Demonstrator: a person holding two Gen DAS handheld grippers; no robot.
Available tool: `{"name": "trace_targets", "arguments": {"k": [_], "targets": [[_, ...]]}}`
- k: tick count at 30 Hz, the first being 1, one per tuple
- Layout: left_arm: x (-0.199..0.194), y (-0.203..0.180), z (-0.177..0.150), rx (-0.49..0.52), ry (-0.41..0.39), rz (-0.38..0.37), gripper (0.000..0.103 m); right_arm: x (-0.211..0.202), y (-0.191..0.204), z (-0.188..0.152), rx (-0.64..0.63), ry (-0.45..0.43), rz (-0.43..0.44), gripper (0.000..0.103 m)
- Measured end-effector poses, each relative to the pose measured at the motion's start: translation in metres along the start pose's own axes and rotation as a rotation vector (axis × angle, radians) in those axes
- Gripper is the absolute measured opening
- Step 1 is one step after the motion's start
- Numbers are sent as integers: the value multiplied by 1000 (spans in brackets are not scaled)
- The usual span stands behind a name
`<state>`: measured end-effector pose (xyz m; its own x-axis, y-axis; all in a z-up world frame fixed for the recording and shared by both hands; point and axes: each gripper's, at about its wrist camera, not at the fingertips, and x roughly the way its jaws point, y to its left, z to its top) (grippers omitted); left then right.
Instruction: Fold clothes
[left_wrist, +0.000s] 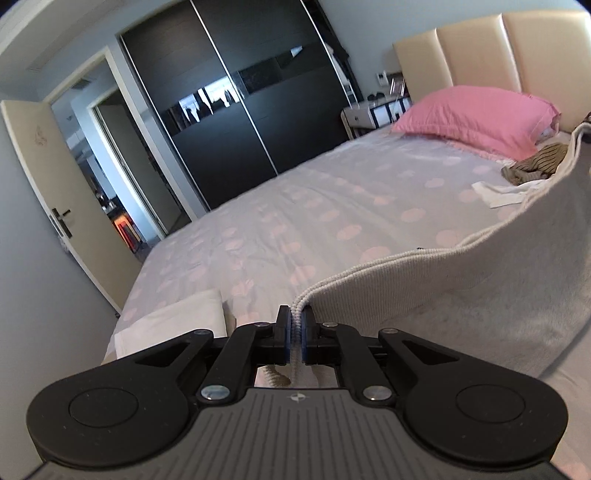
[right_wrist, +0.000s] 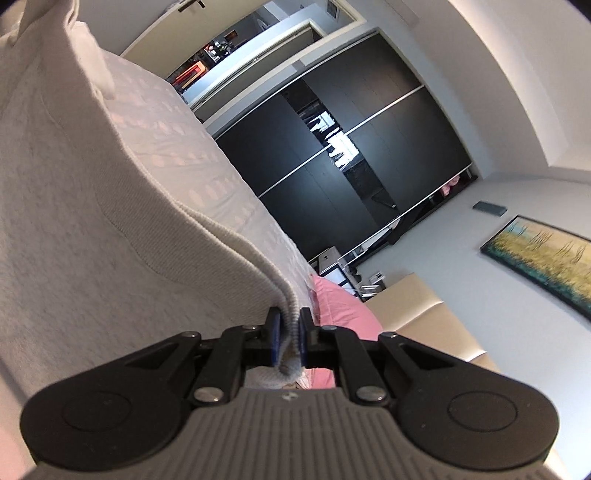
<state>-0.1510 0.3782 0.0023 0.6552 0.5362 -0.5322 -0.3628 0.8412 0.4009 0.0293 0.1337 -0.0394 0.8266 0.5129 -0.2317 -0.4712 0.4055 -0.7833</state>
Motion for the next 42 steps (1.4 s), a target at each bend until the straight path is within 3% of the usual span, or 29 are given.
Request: {"name": "trace_targets", "arguments": {"k": [9,20,29,37,42], "targets": [[115,4,20,27,135,3,3,120,12,32,22,85,76,11],[244,-14,-3,21,282,-25,4,247,73,12,26,253,190,10],[295,-24,-28,18,358,-53,4,301,114,-17,97,370,279,9],[314,-31,-44,30,386,-70,9,331,121,-26,218,455,360,10],[305,-12,-43,31,381,-40,21,335,100,-27,293,510,363,23]]}}
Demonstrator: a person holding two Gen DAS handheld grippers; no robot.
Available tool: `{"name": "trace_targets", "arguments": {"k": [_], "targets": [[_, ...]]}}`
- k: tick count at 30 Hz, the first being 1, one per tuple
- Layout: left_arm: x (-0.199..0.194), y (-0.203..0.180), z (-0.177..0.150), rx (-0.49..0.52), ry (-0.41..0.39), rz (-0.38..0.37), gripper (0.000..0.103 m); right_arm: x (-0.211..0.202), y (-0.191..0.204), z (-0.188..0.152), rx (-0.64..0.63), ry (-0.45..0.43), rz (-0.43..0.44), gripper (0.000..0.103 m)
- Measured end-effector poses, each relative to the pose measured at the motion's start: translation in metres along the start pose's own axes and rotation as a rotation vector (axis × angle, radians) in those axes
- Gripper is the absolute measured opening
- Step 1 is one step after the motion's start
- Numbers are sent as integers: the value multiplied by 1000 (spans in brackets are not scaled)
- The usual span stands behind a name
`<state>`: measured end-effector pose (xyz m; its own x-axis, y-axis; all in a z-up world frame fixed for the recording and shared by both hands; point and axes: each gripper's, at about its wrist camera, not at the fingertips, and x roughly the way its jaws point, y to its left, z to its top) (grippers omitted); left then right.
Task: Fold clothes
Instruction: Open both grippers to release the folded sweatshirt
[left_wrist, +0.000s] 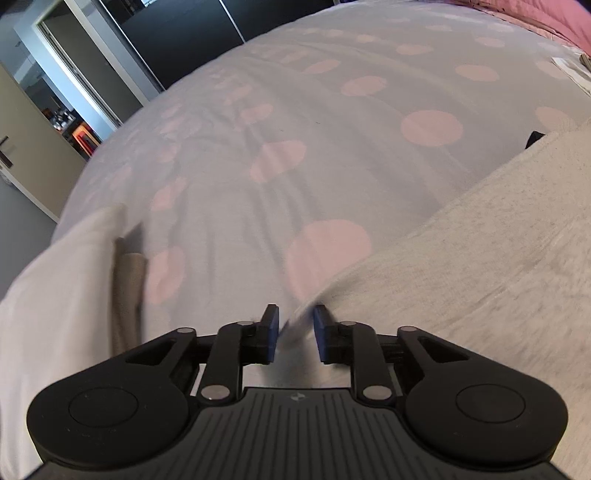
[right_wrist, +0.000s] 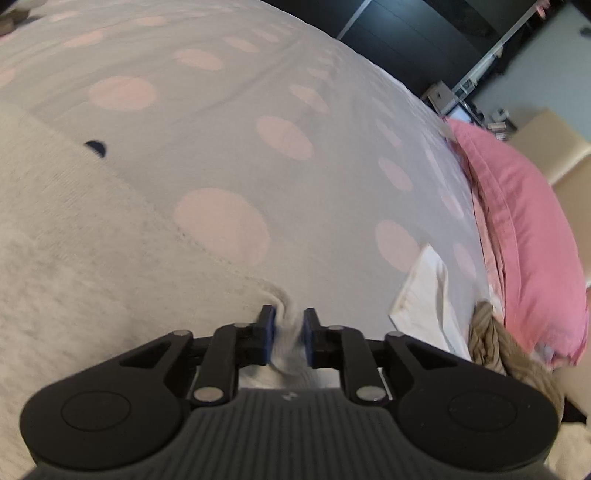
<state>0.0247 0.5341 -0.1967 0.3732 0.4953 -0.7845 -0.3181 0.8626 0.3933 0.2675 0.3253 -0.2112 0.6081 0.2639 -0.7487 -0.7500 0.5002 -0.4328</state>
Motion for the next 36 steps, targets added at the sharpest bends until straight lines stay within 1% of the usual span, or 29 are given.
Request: {"name": "trace_targets", "arguments": {"k": [1,2,3,5,7,9,11,12,14,16,19,21,26,28,31,34,36], "targets": [[-3,6,-2,-8,8,16,30,-3,-6,0,26,6,6,25],[-5,14,-4,-28,17,30,38,-7,-12,-1,51,14,15,30],[-8,23,-7,-52,24,42,40,-12,-18,-3,78,18,19,34],[-19,40,-15,-113,32,59,40,-23,-30,-6,133,25,27,40],[-32,53,-24,-153,49,48,40,-34,-42,-11,185,35,36,45],[-47,59,-37,-183,54,42,41,-46,-54,-22,244,51,49,51],[-64,64,-50,-218,57,35,44,-59,-65,-33,303,67,62,55],[-73,66,-57,-239,53,24,44,-66,-70,-41,339,71,85,56],[-91,67,-72,-288,44,-8,49,-81,-79,-58,414,79,139,56],[-109,66,-88,-339,32,-49,51,-97,-83,-80,477,85,191,57],[-132,60,-113,-391,22,-107,52,-120,-83,-113,544,84,262,57],[-144,55,-129,-424,21,-132,52,-133,-80,-136,586,84,297,57],[-159,45,-167,-570,43,-203,54,-151,-74,-192,764,113,377,57],[-161,41,-181,-631,36,-206,54,-151,-72,-212,845,133,399,63],[-159,39,-198,-758,48,-216,60,-150,-70,-237,986,156,458,64],[-151,39,-215,-923,82,-257,60,-148,-70,-254,1132,151,538,64],[-145,39,-227,-1045,95,-305,60,-147,-66,-260,1195,140,577,64]]}}
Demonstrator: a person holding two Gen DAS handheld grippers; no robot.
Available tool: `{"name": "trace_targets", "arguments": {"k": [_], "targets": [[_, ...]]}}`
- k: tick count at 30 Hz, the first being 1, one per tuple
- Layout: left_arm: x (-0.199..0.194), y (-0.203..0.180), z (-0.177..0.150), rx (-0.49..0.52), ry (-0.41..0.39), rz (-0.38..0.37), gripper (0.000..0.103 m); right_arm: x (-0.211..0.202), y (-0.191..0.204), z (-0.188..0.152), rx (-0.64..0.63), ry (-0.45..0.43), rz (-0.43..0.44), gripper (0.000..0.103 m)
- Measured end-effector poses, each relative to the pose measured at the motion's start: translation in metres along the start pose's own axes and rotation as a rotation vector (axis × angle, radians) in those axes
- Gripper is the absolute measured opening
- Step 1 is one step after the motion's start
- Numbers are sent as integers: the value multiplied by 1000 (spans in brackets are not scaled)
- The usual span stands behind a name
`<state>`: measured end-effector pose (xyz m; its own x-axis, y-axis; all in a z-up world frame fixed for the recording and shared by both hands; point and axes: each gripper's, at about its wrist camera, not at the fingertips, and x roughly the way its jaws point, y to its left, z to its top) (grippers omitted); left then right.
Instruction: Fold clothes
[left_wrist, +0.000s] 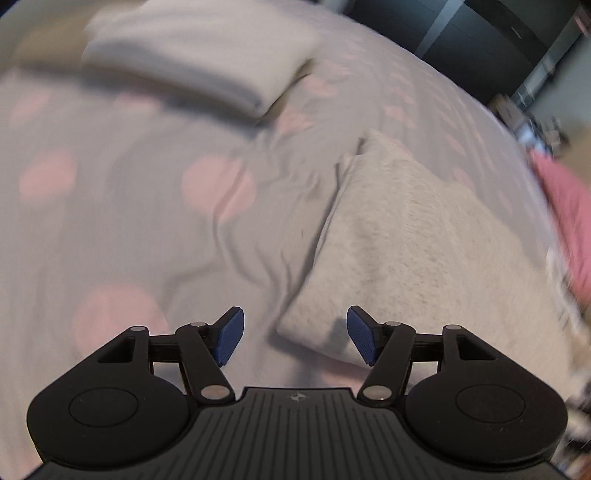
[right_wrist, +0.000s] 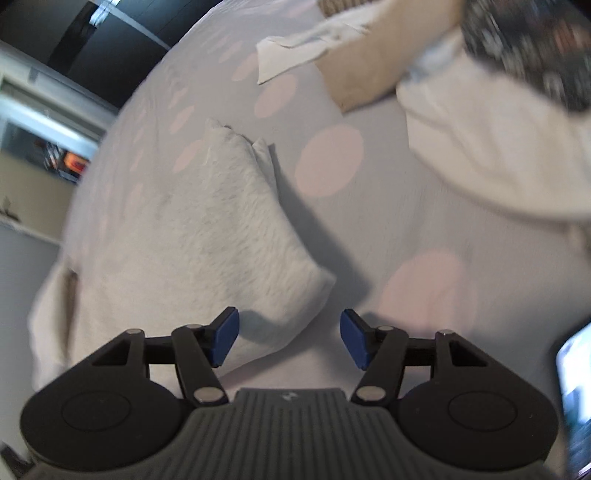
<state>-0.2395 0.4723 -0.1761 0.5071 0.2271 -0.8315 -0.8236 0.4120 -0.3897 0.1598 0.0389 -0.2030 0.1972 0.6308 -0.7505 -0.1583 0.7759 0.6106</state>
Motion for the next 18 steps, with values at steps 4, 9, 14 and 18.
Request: {"name": "trace_targets", "arguments": {"k": [4,9,14,18], "targets": [[14,11,-5,-173,22,-102,60,11,-1,-8,66,3,61,63],[32,6,-6,-184,25,-109,58,24,-5,-11,91,-11,86,59],[39,1,-7,-151,-10,-100,50,36,-5,-8,84,-28,96,53],[35,-2,-3,-122,-41,-99,23,37,2,-5,51,-53,75,38]]}}
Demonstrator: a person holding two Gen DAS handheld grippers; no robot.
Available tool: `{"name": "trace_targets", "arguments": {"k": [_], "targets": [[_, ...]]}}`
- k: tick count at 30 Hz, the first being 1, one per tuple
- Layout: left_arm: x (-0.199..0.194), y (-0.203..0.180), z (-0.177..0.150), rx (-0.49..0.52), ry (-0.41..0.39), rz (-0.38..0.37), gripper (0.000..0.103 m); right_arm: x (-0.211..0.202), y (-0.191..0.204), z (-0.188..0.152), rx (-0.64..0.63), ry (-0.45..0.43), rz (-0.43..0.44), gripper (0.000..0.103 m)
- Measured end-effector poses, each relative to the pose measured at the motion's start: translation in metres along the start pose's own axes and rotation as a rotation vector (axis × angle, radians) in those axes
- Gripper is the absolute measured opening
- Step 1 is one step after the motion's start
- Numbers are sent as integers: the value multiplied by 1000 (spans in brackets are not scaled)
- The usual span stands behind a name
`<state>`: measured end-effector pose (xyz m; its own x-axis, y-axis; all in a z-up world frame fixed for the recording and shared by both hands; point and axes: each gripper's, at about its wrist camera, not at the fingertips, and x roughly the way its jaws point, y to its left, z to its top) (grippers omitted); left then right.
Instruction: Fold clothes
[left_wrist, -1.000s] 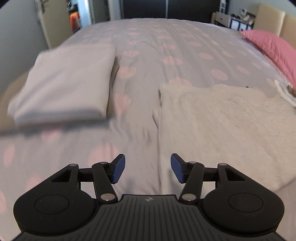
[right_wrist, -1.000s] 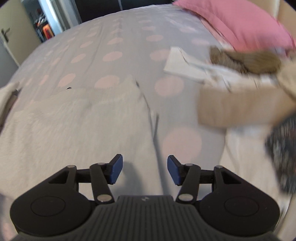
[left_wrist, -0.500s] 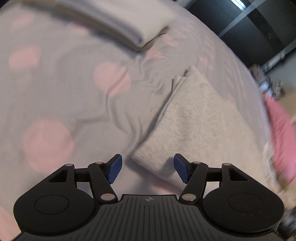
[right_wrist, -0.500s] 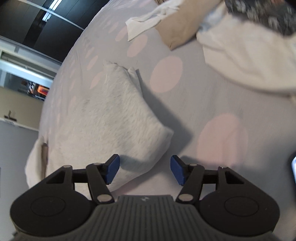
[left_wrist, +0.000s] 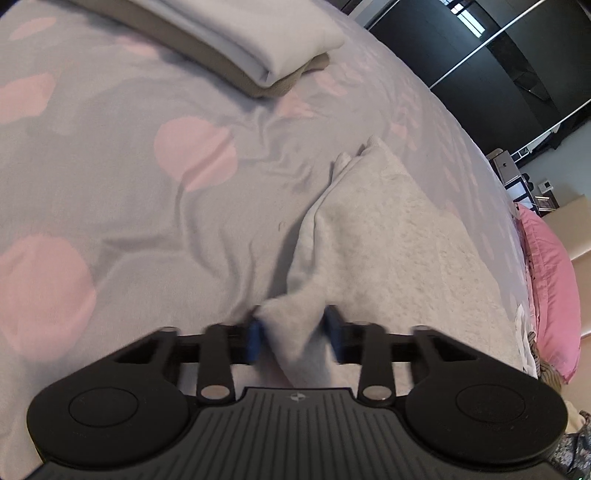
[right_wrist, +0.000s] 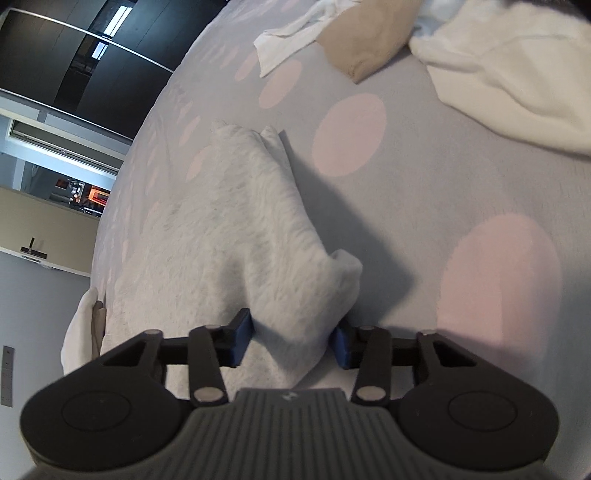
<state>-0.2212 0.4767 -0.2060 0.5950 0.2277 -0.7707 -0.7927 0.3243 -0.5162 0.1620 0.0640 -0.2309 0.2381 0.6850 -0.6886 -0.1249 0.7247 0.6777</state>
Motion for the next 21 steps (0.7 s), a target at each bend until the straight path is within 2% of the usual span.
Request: {"name": "trace_targets", "arguments": {"k": [2,6,10,12,17,21], "targets": [[-6,-4,3,11,-16,-3,15,-3,4,2,-6,-5,3,31],[-22,-16,9,56,-62,-8,13,-14,15,5,-15,-26,29,23],[-54,-51,10,216,-153,32,10,-36,44,9,-113,-53,43,20],[-70,-64,13,272,-168,33,10,-49,59,11,-150,-51,40,20],[-112,-67,18,317,-152,34,10,-83,81,2,-209,-22,15,19],[-143,-54,9,333,-98,50,10,-101,80,-25,-277,50,-25,19]]}}
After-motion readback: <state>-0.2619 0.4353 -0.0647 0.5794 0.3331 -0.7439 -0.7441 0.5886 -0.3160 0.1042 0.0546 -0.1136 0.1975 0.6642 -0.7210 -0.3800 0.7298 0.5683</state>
